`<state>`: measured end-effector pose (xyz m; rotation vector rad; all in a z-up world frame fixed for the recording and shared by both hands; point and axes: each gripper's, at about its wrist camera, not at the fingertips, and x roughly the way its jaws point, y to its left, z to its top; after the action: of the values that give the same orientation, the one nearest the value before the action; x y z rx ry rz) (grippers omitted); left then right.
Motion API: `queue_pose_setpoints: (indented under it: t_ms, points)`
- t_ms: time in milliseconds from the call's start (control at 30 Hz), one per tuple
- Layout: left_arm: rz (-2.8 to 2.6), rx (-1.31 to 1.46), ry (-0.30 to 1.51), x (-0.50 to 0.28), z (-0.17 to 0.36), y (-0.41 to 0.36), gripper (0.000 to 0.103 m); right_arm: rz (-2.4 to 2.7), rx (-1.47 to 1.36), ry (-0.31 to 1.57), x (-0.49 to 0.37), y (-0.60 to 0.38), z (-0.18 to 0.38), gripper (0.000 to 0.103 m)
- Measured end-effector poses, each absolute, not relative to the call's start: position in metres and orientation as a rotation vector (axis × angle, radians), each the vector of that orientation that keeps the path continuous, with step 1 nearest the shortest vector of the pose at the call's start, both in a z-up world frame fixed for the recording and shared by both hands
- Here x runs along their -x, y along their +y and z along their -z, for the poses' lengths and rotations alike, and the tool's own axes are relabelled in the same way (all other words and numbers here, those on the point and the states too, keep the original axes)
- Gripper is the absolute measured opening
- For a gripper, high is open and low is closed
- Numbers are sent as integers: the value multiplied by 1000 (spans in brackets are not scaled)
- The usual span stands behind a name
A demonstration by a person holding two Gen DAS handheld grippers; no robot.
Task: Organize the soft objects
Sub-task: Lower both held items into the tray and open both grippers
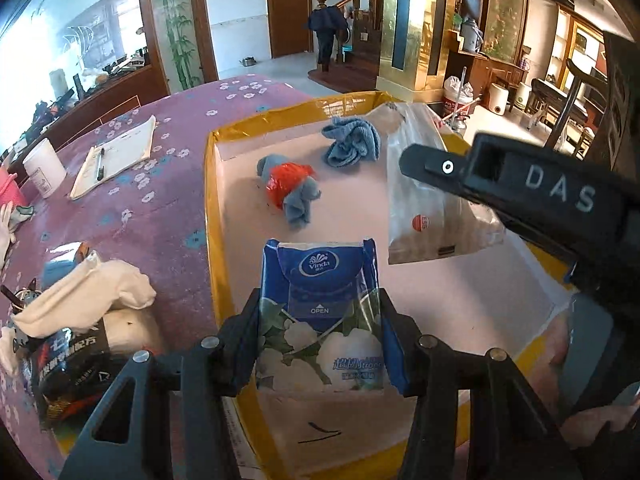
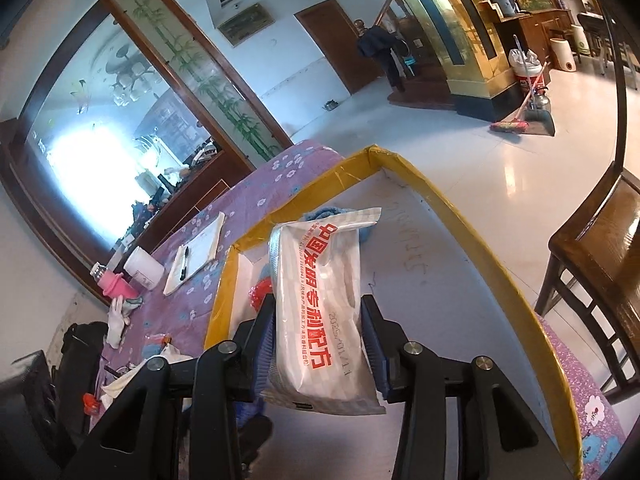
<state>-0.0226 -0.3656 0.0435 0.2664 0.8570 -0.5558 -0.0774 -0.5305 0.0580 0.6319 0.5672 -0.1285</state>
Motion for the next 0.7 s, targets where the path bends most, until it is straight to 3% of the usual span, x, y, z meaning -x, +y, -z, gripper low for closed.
queue_pose_setpoints:
  t_ms: [100,167,700]
  points:
    - [553,-264,851,24,-42,-365,61,134,-625,575,76,-529,-58,49]
    - [546,-255,844,25,-44,-362,74,141,-617,581,75,-528,-58,50]
    - [552,-177,751,47,-93,-313,75,126,-567,536,76,-513,-66,54]
